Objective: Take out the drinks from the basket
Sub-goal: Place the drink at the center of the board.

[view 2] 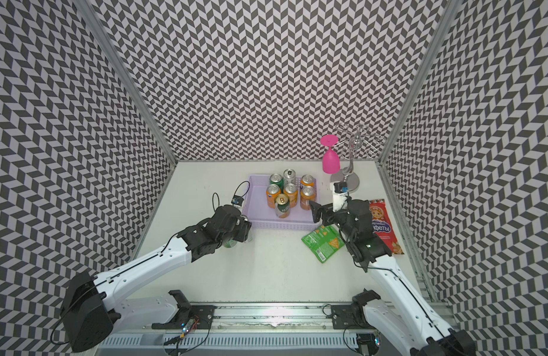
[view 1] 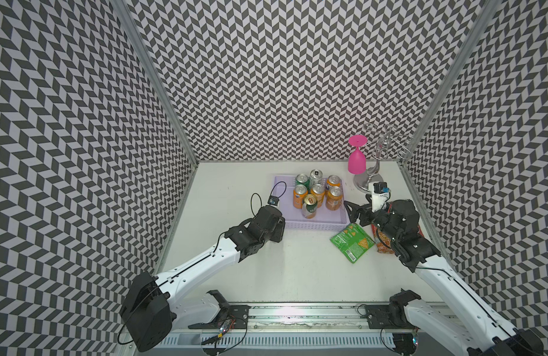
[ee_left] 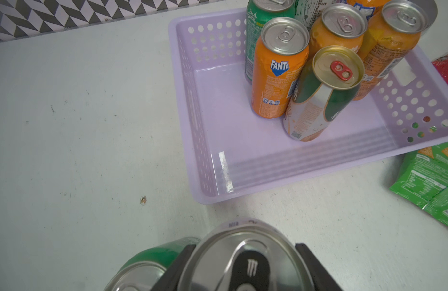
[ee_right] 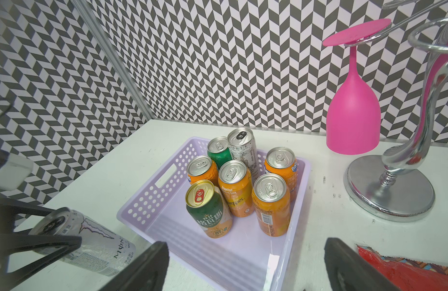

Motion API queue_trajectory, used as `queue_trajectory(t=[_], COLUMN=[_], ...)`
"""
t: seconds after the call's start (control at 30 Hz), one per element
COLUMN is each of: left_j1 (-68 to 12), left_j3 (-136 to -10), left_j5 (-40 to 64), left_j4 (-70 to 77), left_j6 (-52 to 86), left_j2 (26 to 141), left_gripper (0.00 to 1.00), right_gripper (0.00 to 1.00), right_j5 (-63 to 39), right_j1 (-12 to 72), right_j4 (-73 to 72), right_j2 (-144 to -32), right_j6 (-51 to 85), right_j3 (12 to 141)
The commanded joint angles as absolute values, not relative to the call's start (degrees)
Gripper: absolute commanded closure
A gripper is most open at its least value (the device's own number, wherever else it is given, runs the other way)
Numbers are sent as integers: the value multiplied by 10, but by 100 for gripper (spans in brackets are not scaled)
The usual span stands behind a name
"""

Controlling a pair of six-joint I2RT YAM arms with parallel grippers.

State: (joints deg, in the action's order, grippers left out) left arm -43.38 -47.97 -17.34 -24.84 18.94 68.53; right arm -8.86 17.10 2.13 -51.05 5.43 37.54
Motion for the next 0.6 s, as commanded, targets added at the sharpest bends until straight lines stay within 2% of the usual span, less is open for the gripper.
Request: queue_trajectory(t=[0.0, 0.33, 0.57], left_j1=[-435, -436, -435], left_j3=[-478, -463, -455], left_j5=[-191, -191, -192], left_j4=[-178, -158, -154], left_j6=[183, 183, 185], left_j2=[685, 707, 714], left_gripper=[60, 56, 43], right_gripper=[0, 0, 0], right_j5=[-95, -94, -94], right_j1=[169, 169, 169], right_j4=[0, 0, 0], right_j2=[-508, -508, -508], right_j6=[53, 52, 52], right_j3=[373, 372, 371])
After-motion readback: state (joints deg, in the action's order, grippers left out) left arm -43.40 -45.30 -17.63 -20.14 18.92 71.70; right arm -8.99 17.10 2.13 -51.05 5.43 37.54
